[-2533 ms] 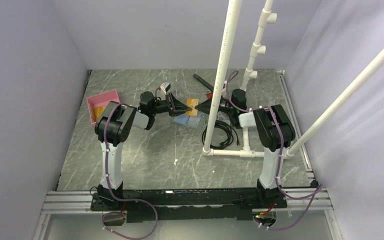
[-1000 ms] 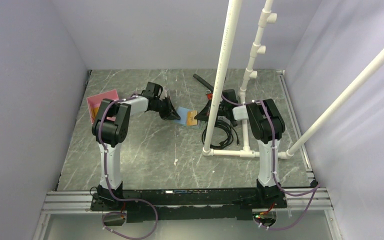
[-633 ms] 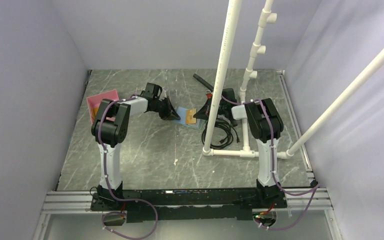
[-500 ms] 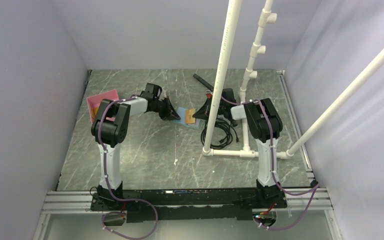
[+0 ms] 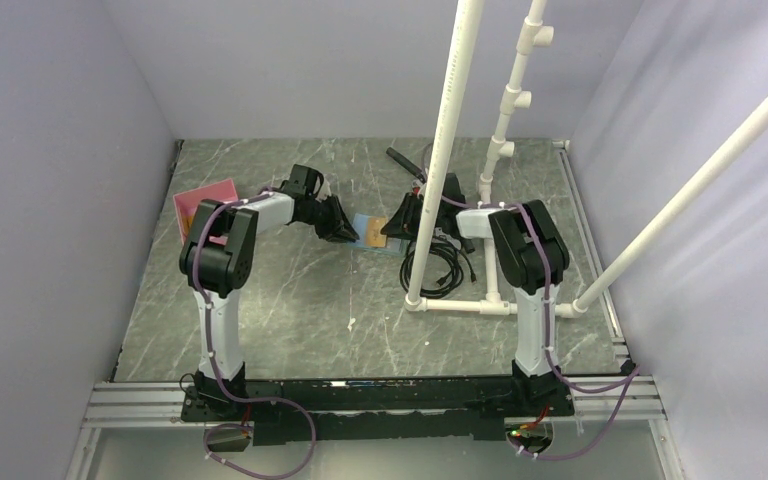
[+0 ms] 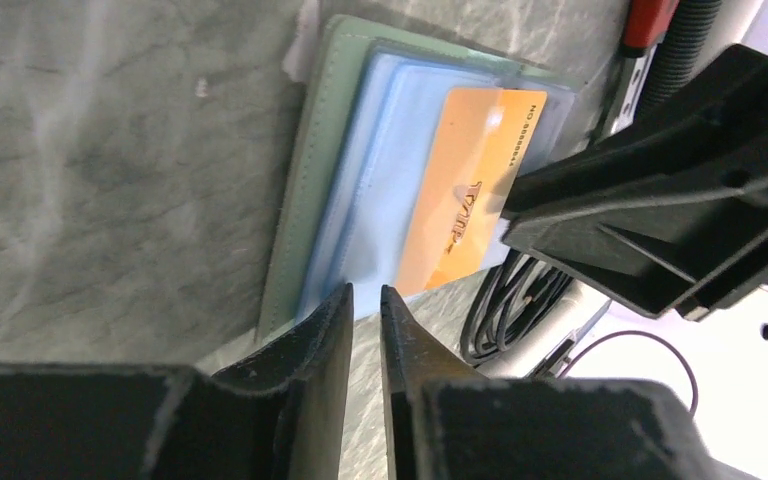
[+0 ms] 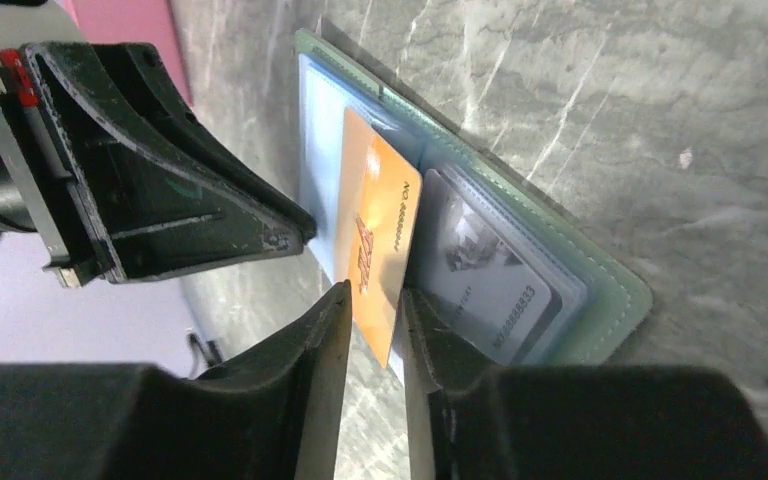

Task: Put the credit cards into the card holder
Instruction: Insert the credit card into the card holder.

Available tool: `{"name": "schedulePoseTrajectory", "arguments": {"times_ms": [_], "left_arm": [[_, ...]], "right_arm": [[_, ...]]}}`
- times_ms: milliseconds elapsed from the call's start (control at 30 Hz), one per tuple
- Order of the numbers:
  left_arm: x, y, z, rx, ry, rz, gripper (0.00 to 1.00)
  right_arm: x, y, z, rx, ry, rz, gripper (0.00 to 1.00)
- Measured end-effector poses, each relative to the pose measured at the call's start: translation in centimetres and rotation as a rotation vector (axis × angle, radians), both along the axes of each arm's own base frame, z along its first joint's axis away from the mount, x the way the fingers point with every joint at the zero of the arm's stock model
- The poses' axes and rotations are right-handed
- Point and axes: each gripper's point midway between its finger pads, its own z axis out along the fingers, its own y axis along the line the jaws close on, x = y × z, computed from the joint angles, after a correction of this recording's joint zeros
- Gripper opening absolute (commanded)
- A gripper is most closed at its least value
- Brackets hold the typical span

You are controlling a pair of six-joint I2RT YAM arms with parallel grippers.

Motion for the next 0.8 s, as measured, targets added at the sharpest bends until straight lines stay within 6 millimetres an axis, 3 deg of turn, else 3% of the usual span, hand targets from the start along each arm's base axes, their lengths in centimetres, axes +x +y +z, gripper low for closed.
{"name": "schedulePoseTrajectory", "arguments": {"times_ms": [67, 200, 400, 800], "left_arm": [[0.0, 0.4, -0.2, 0.013, 0.006, 0.009, 0.19], [0.4, 1.7, -0.5, 0.041, 0.007, 0.029, 0.11], [0.8, 2.7, -0.9, 0.075, 0.005, 0.054, 0.05], [0.7, 2.5, -1.0, 0.076, -0.016, 0.054, 0.03]], "right_arm": [[-0.1, -0.3, 0.3, -0.04, -0.022, 0.012, 0.38], [0.1, -1.0, 0.7, -0.105, -0.064, 0.026, 0.37], [0.0, -1.1, 0.4, -0.14, -0.073, 0.05, 0.19], [-0.1, 2.7, 0.0, -0.052, -0.052, 0.104, 0.17]]}}
